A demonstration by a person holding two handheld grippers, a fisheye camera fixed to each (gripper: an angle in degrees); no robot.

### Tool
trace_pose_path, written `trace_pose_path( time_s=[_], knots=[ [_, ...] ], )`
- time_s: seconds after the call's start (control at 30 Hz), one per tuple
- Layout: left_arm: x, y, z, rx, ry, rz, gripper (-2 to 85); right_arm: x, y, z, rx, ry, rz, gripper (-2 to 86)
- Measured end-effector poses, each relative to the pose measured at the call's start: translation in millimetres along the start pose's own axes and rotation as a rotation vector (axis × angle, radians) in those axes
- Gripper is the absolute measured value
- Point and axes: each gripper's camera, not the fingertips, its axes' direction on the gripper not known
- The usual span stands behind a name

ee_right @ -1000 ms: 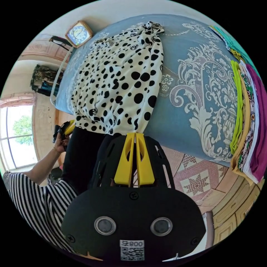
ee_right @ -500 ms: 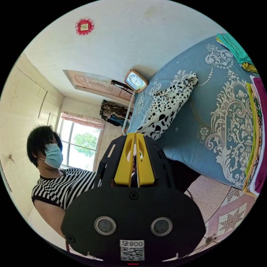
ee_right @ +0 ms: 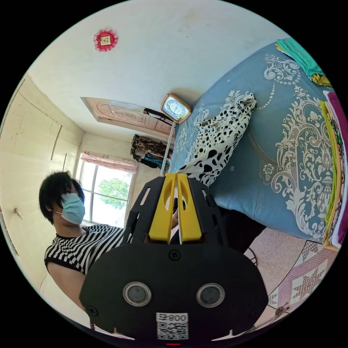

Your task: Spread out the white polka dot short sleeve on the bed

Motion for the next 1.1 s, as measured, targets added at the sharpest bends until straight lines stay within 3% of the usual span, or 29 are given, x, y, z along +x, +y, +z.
trace_pose_path(
  time_s=[0.37, 0.57, 0.7, 0.9, 1.1],
  knots=[
    [111, 60, -46, 0.098, 0.126, 0.206, 1.7, 11, 15, -28, 0.044, 0.073, 0.126, 0.2],
    [192, 3, -18, 0.085, 0.107, 0.274, 1.5, 44, -43, -16, 0.042, 0.042, 0.218, 0.2],
    [340, -64, -5, 0.143, 0.127, 0.5, 1.5, -36, -159, -49, 0.15, 0.026, 0.012, 0.2],
    [567, -42, -30, 0.29, 0.033, 0.939, 1.5, -247, -239, -114, 0.278, 0.177, -0.434, 0.1],
    [623, 33, -50, 0.296, 0.052, 1.085, 1.6, -312, -191, -133, 0.297, 0.159, -0.611, 0.2]
  ],
)
